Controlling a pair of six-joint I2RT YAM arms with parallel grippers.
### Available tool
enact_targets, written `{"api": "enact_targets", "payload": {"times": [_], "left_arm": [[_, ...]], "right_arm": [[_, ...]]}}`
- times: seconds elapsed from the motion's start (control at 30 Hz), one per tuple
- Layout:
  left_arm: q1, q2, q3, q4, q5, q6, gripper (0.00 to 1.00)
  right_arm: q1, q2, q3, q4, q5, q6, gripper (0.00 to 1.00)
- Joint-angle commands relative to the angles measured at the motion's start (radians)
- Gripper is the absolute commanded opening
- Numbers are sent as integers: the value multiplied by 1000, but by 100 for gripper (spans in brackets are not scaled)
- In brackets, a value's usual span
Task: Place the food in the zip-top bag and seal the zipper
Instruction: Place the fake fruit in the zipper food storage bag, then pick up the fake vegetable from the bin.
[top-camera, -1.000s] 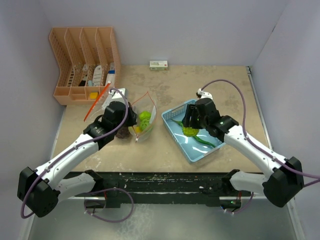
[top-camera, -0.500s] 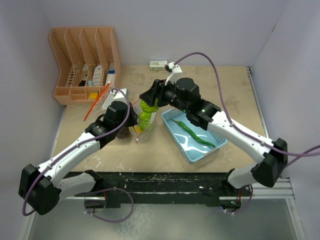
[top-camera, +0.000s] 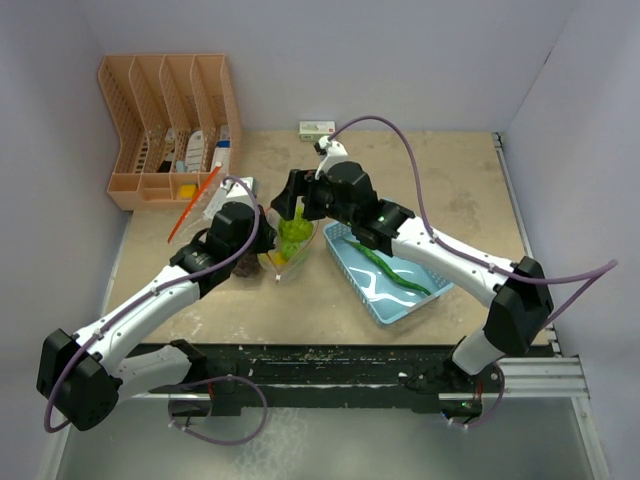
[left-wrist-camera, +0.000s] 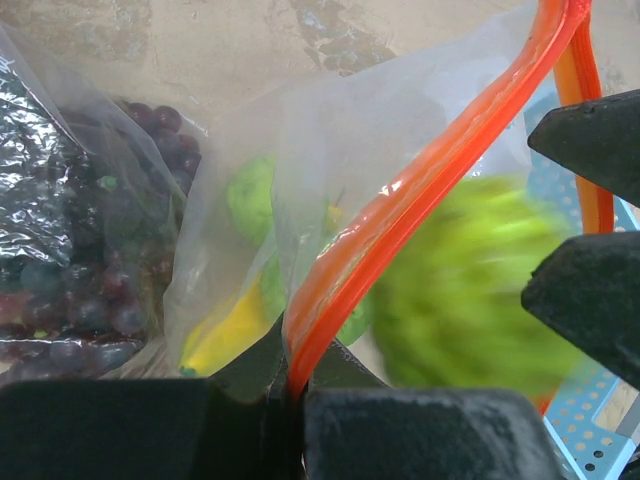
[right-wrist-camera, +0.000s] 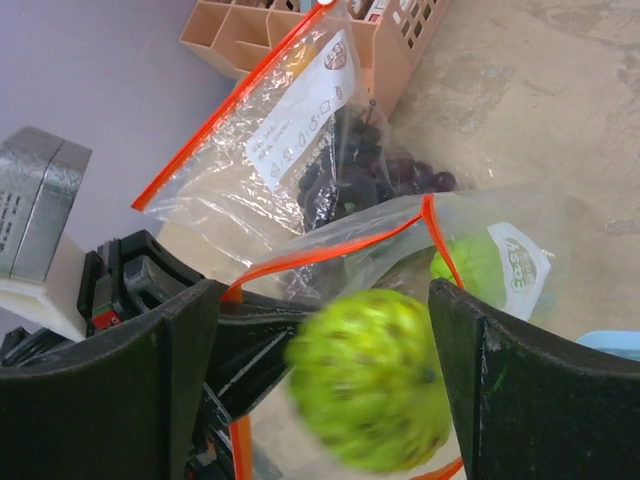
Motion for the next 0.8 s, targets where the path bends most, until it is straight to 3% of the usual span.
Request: {"api": "enact_targets", "payload": {"times": [0.0, 0.17, 0.3, 0.43, 0.57, 0.67, 0.77], "left_arm": [[2, -8, 33, 39, 8, -3, 0], [2, 3, 38, 46, 12, -3, 0], [2, 0, 44, 35, 6, 6, 0], [2, -1, 57, 31, 4, 14, 0], [2, -5, 72, 18, 10, 20, 0], [2, -19, 71, 15, 7, 20, 0], [2, -28, 64, 16, 6, 17, 0]], "right_arm": [[11, -52, 36, -3, 47, -39, 88], [11, -74, 26, -11, 56, -49, 89], [11, -184, -15, -52, 123, -71, 89], [11, -308, -71, -156, 250, -91, 87], [-4, -344, -132, -363, 409, -96, 82], [-50, -322, -199, -452, 406, -87, 82], [-98, -292, -271, -434, 349, -91, 81]]}}
